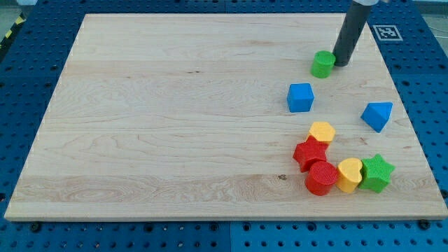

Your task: Slide the green circle to the top of blue cube

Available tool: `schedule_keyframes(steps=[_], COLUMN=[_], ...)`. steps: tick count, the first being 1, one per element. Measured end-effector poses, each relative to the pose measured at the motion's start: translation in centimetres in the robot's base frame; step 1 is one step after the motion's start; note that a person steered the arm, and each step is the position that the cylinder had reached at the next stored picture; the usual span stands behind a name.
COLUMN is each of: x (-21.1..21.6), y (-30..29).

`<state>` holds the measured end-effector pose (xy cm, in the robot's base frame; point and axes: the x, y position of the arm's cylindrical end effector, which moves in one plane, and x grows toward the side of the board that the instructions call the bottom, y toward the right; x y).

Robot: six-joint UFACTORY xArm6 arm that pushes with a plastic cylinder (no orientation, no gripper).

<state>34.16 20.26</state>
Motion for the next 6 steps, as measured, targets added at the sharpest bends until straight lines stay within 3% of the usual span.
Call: schedule_keyframes(steps=[3, 4, 6], x=[-2.2, -0.3, 0.0], y=[-0.7, -1.1, -7.6])
